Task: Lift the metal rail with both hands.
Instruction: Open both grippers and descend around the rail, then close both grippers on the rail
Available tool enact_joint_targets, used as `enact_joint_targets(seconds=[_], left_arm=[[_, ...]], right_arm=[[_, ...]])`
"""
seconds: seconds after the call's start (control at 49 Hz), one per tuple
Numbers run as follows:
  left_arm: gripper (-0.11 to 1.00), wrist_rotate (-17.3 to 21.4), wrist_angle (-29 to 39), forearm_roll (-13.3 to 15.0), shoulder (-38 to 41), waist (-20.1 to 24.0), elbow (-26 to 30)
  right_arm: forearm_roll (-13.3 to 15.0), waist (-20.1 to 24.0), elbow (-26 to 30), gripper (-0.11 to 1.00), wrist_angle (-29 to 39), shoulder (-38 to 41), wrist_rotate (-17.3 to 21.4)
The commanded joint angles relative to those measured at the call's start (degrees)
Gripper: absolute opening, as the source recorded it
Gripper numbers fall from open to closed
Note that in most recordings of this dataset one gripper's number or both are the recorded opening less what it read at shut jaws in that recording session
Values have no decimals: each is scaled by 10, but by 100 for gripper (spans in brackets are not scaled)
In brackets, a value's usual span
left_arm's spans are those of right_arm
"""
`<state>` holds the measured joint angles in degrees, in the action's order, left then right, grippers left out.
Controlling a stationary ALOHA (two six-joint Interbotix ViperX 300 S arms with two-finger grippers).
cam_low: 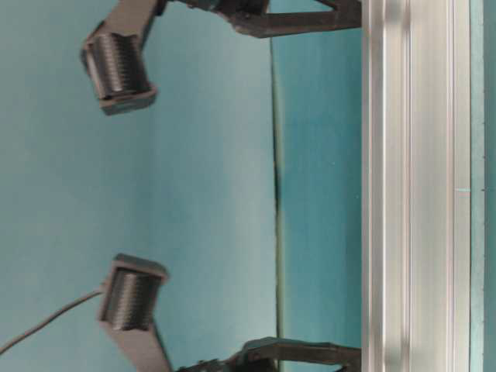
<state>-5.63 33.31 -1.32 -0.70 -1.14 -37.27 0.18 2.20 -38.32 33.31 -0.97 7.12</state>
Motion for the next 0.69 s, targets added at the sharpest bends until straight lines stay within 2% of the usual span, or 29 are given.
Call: enact_joint_targets(seconds=[0.0, 0.184, 0.674], left_arm=[[99, -1, -17, -2, 5, -1, 1], [99, 0, -45, -2, 25, -1, -4], [99, 4, -50, -2, 31, -1, -9]], right_arm=[[2, 1, -4, 96, -14, 14, -4], [1, 0, -13, 96, -42, 30, -4], [2, -1, -17, 96, -61, 44, -4]])
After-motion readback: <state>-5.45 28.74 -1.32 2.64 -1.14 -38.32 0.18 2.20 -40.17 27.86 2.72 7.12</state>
